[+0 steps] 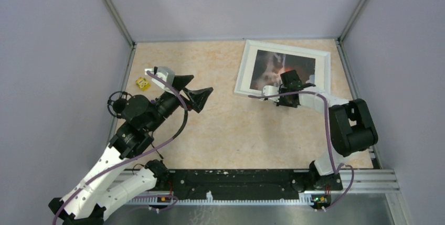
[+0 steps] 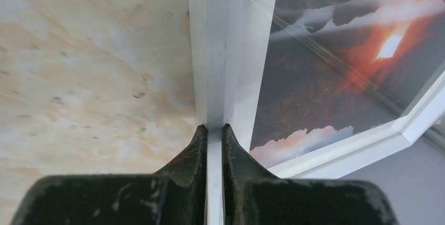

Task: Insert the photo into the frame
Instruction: Adjust the photo frame at the center of the board, then reset both arms

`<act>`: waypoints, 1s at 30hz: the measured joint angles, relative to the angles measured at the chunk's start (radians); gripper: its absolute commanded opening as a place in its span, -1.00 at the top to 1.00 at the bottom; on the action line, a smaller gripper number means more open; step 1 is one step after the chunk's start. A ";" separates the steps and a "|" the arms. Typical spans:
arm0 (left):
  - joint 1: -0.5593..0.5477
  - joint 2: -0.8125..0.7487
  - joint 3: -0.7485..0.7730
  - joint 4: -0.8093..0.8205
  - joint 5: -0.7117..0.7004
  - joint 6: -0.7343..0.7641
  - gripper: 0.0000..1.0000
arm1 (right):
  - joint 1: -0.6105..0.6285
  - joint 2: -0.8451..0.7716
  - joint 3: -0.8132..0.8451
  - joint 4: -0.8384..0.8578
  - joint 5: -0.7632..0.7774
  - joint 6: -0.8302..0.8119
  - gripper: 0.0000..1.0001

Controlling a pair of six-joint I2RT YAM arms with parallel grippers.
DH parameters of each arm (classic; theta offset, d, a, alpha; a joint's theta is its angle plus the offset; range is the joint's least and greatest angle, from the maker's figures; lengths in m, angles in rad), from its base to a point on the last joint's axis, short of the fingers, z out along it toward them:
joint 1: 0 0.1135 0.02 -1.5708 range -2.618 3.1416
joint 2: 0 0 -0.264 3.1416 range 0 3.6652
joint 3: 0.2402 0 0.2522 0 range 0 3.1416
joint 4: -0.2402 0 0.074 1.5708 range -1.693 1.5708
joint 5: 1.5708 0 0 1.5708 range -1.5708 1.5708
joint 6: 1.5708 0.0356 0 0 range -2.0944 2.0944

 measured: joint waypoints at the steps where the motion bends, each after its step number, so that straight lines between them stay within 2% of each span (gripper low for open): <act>1: 0.000 -0.002 0.000 0.000 -0.003 0.001 -0.87 | -0.024 -0.002 -0.008 0.021 -0.008 -0.039 0.95; 4: 0.000 -0.007 0.000 0.001 -0.016 0.001 -0.87 | -0.071 -0.003 -0.027 0.081 -0.008 -0.116 -0.18; 5: 0.000 -0.007 0.000 0.001 -0.022 0.002 -0.87 | -0.081 -0.003 -0.028 0.086 -0.008 -0.131 -0.41; 7: 0.000 -0.007 0.000 0.001 -0.027 0.002 -0.87 | -0.089 -0.019 -0.027 0.079 -0.014 -0.120 -0.69; 8: 0.000 -0.007 0.000 0.001 -0.034 0.003 -0.87 | -0.089 -0.045 -0.027 0.066 -0.019 -0.104 -0.91; 9: 0.000 -0.006 0.001 0.001 -0.041 0.006 -0.87 | -0.084 -0.082 -0.027 0.055 -0.027 -0.083 -0.97; 12: 0.000 0.010 0.021 -0.003 -0.075 0.023 -0.89 | -0.037 -0.253 -0.024 0.033 -0.076 0.019 -0.98; 15: 0.000 0.047 0.085 -0.015 -0.126 0.042 -0.97 | 0.051 -0.439 0.015 0.025 -0.135 0.200 -0.98; 18: 0.000 0.092 0.166 -0.029 -0.183 0.053 -0.97 | 0.121 -0.612 0.087 0.075 -0.170 0.534 -0.98; 22: 0.000 0.149 0.288 -0.054 -0.257 0.078 -0.97 | 0.122 -0.819 0.167 0.171 -0.116 1.003 -0.98; 26: 0.000 0.187 0.392 -0.052 -0.287 0.107 -0.97 | 0.123 -0.952 0.222 0.207 -0.092 1.260 -0.98; 30: 0.000 0.204 0.463 -0.051 -0.315 0.131 -0.97 | 0.123 -0.969 0.287 0.198 -0.013 1.383 -0.98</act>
